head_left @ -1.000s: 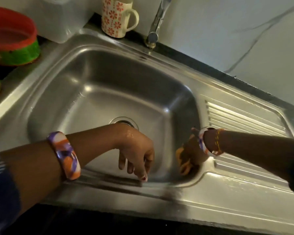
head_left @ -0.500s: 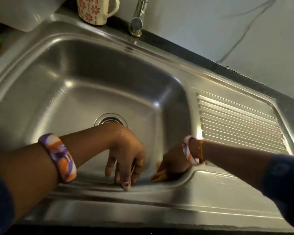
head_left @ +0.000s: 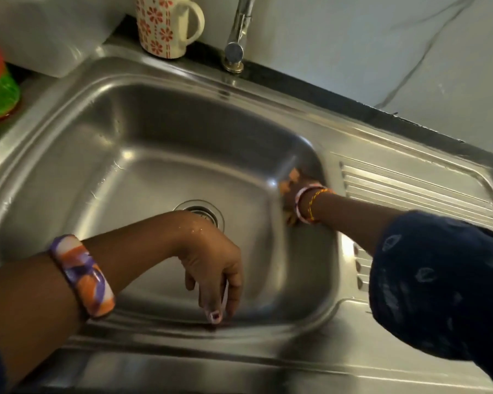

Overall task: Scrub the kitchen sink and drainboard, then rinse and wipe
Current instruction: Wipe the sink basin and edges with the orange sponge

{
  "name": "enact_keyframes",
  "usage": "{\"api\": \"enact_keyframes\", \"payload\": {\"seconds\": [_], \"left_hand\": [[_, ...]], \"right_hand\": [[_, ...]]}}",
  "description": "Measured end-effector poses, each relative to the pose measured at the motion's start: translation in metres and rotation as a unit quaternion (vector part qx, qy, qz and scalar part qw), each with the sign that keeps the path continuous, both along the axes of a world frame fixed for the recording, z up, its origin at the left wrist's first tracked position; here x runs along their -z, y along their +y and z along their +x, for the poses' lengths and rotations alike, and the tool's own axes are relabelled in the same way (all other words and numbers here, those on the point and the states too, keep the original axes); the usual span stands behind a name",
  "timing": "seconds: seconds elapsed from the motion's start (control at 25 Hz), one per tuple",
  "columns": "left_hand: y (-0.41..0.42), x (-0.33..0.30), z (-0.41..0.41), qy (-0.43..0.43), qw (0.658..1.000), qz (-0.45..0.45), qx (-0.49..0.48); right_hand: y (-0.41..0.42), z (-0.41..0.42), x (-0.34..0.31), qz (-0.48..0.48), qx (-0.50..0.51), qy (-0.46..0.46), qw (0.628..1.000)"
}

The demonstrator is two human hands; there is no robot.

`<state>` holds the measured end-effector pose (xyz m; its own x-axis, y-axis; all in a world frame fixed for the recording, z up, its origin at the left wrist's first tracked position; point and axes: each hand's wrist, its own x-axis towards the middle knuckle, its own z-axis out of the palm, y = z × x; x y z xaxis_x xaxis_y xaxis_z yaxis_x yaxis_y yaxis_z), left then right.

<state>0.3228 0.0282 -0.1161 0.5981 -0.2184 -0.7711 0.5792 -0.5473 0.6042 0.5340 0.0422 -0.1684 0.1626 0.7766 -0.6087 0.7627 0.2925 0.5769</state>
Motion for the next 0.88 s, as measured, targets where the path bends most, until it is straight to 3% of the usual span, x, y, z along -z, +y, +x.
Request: {"api": "enact_keyframes", "payload": {"seconds": [0.08,0.2,0.32,0.44,0.48,0.56,0.64,0.72,0.8,0.88], "left_hand": [[0.006,-0.002,-0.007,-0.027,0.998,0.052,-0.027],[0.034,0.000,-0.037,-0.080,0.966,0.186,-0.158],[0.072,0.001,-0.087,-0.103,0.861,0.379,-0.324],[0.097,-0.008,-0.132,-0.092,0.744,0.521,-0.408],[0.102,-0.011,-0.142,-0.092,0.720,0.549,-0.415],[0.107,-0.015,-0.156,-0.090,0.702,0.578,-0.406],[0.108,-0.018,-0.159,-0.059,0.712,0.597,-0.366],[0.109,-0.018,-0.157,-0.038,0.720,0.604,-0.340],[0.110,-0.022,-0.155,-0.046,0.722,0.606,-0.331],[0.112,-0.025,-0.156,-0.063,0.724,0.600,-0.334]], "right_hand": [[-0.029,-0.019,0.003,-0.136,0.071,0.032,0.988],[-0.054,-0.048,0.002,-0.242,0.098,0.115,0.958],[-0.081,-0.062,0.025,-0.316,0.119,0.167,0.926],[-0.086,-0.089,0.032,-0.265,0.144,0.245,0.922],[-0.083,-0.105,0.029,-0.247,0.148,0.267,0.920],[-0.070,-0.146,0.019,-0.240,0.187,0.374,0.876],[-0.053,-0.186,0.013,-0.219,0.197,0.498,0.815],[-0.038,-0.226,0.012,-0.174,0.270,0.606,0.727],[-0.029,-0.260,0.014,-0.130,0.392,0.717,0.561],[-0.024,-0.286,0.019,-0.080,0.500,0.770,0.388]]}}
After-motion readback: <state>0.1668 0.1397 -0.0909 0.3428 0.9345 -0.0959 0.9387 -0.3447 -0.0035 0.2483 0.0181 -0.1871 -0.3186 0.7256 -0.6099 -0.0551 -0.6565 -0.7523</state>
